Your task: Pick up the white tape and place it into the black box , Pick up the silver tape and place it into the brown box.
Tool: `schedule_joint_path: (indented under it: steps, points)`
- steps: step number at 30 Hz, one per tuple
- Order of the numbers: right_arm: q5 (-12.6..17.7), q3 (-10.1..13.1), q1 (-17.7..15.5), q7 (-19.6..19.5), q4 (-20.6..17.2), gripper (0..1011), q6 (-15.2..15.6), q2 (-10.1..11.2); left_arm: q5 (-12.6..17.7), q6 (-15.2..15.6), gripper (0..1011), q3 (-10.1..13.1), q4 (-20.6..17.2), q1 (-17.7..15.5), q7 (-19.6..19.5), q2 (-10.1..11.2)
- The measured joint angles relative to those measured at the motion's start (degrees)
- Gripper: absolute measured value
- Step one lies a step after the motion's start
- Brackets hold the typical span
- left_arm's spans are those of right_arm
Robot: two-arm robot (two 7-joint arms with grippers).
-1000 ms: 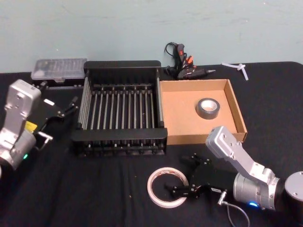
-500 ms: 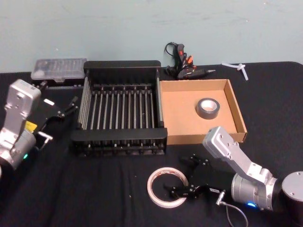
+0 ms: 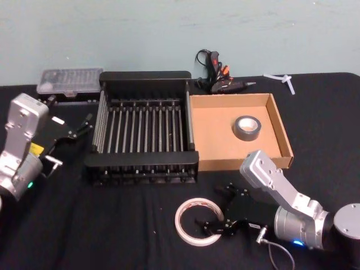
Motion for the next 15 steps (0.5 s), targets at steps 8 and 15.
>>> schedule_joint_path:
  steps: [8, 15]
  points:
    - [-0.2, 0.0, 0.0, -0.2, -0.1, 1002, 0.0, -0.1, 0.0, 0.0, 1001, 0.0, 0.0, 0.0, 0.0, 0.0]
    - [-0.2, 0.0, 0.0, -0.1, -0.1, 986, 0.0, 0.0, 0.0, 0.0, 1001, 0.0, 0.0, 0.0, 0.0, 0.0]
